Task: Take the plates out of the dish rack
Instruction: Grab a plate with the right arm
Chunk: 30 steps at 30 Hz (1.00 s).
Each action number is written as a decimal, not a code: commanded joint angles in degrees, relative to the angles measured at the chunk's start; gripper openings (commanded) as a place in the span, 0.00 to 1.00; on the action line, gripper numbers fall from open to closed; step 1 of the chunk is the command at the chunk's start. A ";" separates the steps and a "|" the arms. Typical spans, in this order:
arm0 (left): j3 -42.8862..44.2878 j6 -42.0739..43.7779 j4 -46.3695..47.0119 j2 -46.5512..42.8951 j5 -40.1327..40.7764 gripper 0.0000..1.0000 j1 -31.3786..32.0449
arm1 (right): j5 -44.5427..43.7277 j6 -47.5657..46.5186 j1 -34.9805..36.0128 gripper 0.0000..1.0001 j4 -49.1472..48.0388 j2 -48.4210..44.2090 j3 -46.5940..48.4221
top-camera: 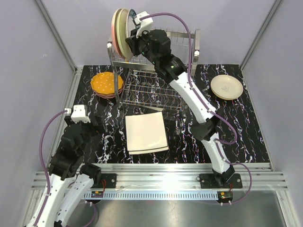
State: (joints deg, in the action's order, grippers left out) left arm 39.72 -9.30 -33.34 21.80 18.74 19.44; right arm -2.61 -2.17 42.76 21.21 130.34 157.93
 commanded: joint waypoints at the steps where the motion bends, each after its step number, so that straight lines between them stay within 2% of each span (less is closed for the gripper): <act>1: -0.26 0.25 2.67 -0.27 0.86 0.99 -0.02 | 0.06 -0.11 0.39 0.00 -4.16 -0.27 5.54; 7: -0.17 0.34 2.58 0.35 0.77 0.99 -0.10 | 0.59 3.75 0.39 0.00 -3.20 -1.06 7.30; 20: -0.17 0.07 2.41 0.26 1.30 0.99 -0.02 | -0.29 4.11 0.30 0.00 -2.23 -1.76 11.26; 24: -0.17 -0.02 2.32 0.17 1.38 0.99 -0.02 | -0.90 2.53 0.30 0.00 -2.31 -2.11 11.44; 30: -0.17 0.07 2.32 0.26 1.38 0.99 -0.02 | -0.64 -6.17 -0.40 0.00 -2.40 -2.90 10.56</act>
State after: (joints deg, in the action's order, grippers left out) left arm 39.72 -9.30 -33.34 21.85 18.79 19.44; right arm -2.59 -2.74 42.72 23.05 130.50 165.95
